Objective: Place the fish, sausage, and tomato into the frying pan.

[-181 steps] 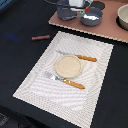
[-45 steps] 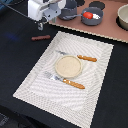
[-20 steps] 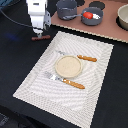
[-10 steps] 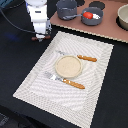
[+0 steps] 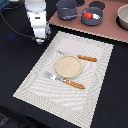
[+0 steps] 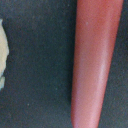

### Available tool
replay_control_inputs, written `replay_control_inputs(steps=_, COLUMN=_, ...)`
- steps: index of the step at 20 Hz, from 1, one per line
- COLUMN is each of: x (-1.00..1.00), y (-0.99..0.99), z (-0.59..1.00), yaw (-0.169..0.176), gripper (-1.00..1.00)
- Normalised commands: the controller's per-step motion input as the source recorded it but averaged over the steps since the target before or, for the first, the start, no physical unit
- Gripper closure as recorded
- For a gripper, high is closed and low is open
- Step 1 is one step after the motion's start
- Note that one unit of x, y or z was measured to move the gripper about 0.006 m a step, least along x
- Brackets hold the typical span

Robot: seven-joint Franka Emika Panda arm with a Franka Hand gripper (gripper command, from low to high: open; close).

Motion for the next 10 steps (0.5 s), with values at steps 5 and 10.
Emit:
replay_control_inputs(steps=5, x=-0.36, y=-0.12, z=-0.35, yaw=0.039, gripper=1.0)
replay_control_inputs(steps=10, x=-0.27, y=-0.05, z=-0.29, yaw=0.043, gripper=1.0)
